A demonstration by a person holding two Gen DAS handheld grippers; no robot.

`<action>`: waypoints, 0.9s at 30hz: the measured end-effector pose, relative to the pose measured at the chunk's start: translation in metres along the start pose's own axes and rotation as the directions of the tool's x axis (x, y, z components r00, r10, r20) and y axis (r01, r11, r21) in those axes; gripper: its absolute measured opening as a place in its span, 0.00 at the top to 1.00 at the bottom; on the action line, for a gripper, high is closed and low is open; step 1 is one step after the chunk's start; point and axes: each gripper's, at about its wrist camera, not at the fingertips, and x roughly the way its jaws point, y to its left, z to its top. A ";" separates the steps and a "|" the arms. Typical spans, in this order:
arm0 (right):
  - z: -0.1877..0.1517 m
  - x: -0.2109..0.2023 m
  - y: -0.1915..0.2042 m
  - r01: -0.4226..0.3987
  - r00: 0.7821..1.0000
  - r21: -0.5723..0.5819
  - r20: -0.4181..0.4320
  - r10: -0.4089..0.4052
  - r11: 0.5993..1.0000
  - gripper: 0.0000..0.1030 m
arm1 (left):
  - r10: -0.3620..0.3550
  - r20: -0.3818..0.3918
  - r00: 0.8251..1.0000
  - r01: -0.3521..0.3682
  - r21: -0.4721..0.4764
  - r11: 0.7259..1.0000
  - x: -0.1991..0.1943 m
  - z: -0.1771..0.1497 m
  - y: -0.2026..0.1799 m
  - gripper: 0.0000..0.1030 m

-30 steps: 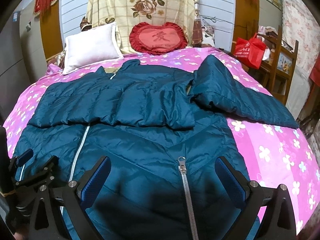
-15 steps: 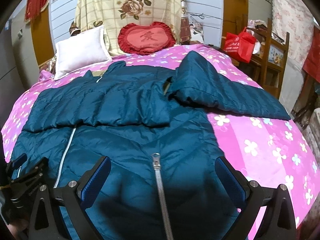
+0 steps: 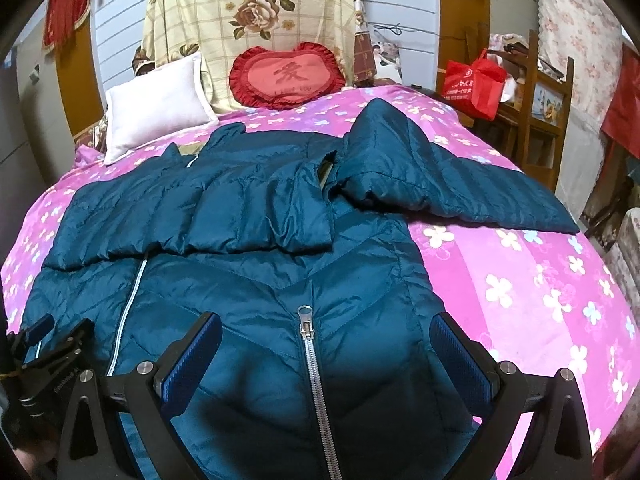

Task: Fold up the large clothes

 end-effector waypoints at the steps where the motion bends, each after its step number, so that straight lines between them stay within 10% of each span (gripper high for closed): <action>1: 0.000 0.001 0.000 0.000 1.000 0.002 -0.002 0.000 1.000 0.00 | -0.002 -0.001 1.000 0.002 -0.004 1.000 0.000 0.000 0.001 0.30; 13: 0.001 -0.009 -0.030 0.054 0.998 -0.022 0.026 -0.053 0.998 0.00 | -0.017 0.004 1.000 0.017 0.030 0.999 -0.005 0.014 -0.004 0.30; 27: 0.015 -0.041 -0.240 0.314 0.949 0.144 -0.065 -0.308 0.938 0.00 | -0.060 0.049 0.997 0.060 0.014 0.998 -0.011 0.040 0.006 0.30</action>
